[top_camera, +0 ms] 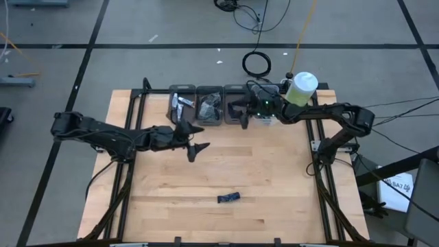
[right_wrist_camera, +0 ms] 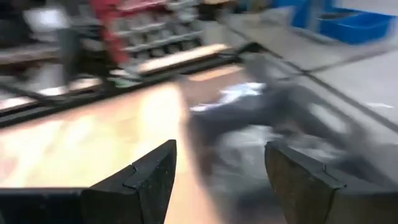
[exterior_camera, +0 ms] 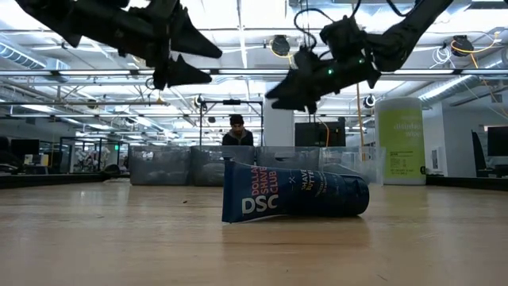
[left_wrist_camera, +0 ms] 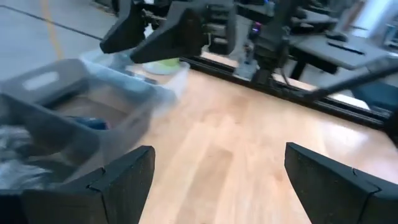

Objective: Pick & Place Travel size toiletries
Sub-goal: Put the shave cream into the right black bin

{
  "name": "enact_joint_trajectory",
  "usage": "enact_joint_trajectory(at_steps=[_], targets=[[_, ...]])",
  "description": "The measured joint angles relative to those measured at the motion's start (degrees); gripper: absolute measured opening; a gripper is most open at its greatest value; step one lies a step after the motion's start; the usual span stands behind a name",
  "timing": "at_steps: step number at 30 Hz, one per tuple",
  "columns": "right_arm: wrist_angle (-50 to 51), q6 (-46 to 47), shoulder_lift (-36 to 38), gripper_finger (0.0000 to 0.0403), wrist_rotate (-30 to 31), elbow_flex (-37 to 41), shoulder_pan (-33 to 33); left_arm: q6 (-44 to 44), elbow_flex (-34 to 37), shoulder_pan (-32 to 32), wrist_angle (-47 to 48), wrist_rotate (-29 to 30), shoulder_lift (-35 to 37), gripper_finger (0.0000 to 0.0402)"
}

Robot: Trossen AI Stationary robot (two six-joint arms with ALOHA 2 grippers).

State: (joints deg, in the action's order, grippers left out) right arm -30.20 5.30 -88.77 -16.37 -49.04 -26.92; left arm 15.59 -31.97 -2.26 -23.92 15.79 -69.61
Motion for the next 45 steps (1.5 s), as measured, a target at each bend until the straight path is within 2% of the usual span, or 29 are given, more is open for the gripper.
enact_joint_trajectory(at_steps=[7,10,13,18,23,29,32,38,41,45], targets=[[-3.4,3.4,2.5,0.0226,-16.4,0.1,5.5,0.0,-0.5,-1.5,-2.2,-9.7,-7.3,0.0351],[-7.5,3.9,3.5,0.0232,-17.6,-0.1,8.0,-1.6,-1.3,-2.8,-4.1,-10.8,-11.0,0.0351],[-7.3,4.0,5.9,0.0237,-20.2,0.1,9.9,-4.1,-4.6,-3.5,-3.3,-11.2,-14.3,0.0351],[-6.7,2.8,11.3,0.0239,-22.8,0.6,13.9,-7.7,-13.3,-5.3,3.8,-13.2,-19.4,0.0351],[-4.6,3.5,18.8,0.0239,-22.7,3.5,17.0,-9.9,-21.3,-7.9,15.1,-12.6,-24.4,0.0351],[-2.5,6.0,28.8,0.0225,-22.3,11.4,19.7,-9.4,-29.9,-11.4,26.6,-7.7,-29.9,0.0351],[-2.7,6.0,33.2,0.0218,-17.9,16.7,21.0,-9.4,-33.6,-13.5,31.9,-6.2,-32.2,0.0351],[-7.2,5.8,39.6,0.0213,-9.0,27.2,22.0,-8.8,-38.8,-17.5,34.8,-8.1,-36.7,0.0351],[-12.0,4.4,41.3,0.0212,-4.3,31.6,21.9,-5.0,-40.1,-18.7,35.4,-8.4,-38.4,0.0351],[-17.4,4.1,42.4,0.0212,-1.8,35.3,21.9,0.0,-41.2,-19.6,36.7,-8.6,-40.6,0.0351]])
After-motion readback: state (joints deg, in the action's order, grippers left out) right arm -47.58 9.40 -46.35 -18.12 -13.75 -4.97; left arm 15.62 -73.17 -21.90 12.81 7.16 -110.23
